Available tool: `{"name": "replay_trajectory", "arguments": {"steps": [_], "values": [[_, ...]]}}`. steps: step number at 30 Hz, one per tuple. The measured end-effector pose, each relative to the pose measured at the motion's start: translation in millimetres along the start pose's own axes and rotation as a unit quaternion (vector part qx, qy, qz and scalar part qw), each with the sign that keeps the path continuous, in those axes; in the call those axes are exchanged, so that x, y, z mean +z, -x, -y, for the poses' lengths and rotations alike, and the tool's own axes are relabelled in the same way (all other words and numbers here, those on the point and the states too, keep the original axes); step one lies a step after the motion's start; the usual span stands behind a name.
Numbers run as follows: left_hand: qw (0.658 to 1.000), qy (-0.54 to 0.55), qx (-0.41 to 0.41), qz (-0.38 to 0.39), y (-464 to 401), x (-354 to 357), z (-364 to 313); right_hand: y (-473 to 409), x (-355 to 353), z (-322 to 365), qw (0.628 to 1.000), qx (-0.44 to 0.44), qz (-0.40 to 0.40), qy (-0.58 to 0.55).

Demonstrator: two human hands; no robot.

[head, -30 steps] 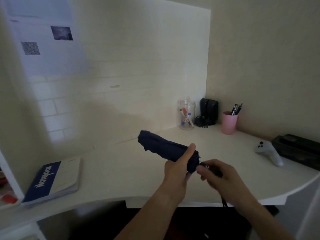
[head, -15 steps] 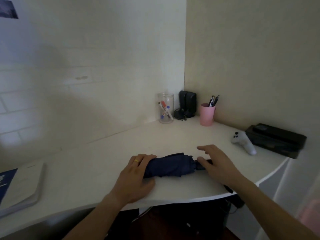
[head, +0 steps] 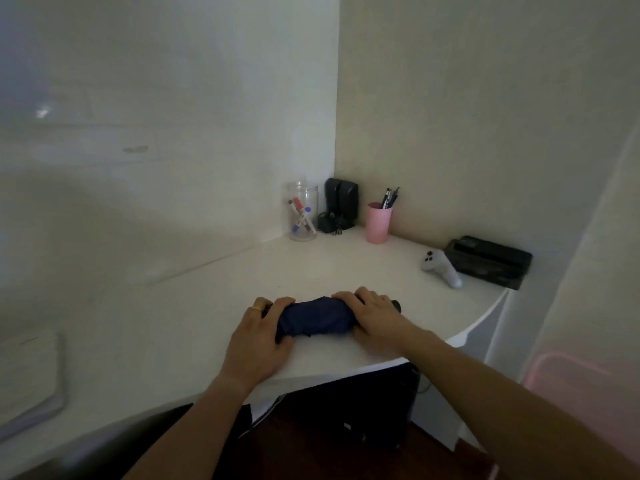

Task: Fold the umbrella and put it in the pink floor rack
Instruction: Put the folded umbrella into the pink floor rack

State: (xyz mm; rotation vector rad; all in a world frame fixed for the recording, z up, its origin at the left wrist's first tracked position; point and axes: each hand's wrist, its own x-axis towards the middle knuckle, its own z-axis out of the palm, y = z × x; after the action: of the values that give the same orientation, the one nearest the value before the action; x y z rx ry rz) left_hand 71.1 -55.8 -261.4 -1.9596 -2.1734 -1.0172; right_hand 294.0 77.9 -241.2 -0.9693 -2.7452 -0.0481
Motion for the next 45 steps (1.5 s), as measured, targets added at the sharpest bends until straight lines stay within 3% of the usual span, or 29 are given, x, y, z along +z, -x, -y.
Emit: {"name": "replay_trajectory", "arguments": {"steps": [4,9,14,19,26,31,34,40,45], "values": [[0.998,0.038,0.057,0.001,12,-11,-29,55,-40,4,0.998,0.0,-0.048,0.037],[0.973,0.058,0.224,0.0,15,4,-132,186,-90,-31,0.991,0.093,-0.098,0.021],[0.921,0.017,0.387,0.038,9,76,-255,321,-103,-103,0.967,0.231,-0.102,-0.014],[0.874,-0.009,0.471,0.117,0,192,-349,410,-68,-193,0.942,0.324,-0.066,-0.048],[0.815,-0.076,0.499,0.284,-47,423,-417,458,69,-356,0.897,0.42,-0.008,-0.136],[0.816,-0.107,0.478,0.307,-104,572,-439,434,141,-484,0.869,0.471,-0.012,-0.148],[0.805,-0.127,0.481,0.323,-125,647,-440,424,184,-549,0.859,0.479,0.029,-0.182],[0.773,-0.092,0.447,0.441,-122,751,-412,434,274,-612,0.823,0.503,0.098,-0.246],[0.779,-0.022,0.382,0.497,-118,806,-393,434,317,-634,0.794,0.517,0.122,-0.296]]}}
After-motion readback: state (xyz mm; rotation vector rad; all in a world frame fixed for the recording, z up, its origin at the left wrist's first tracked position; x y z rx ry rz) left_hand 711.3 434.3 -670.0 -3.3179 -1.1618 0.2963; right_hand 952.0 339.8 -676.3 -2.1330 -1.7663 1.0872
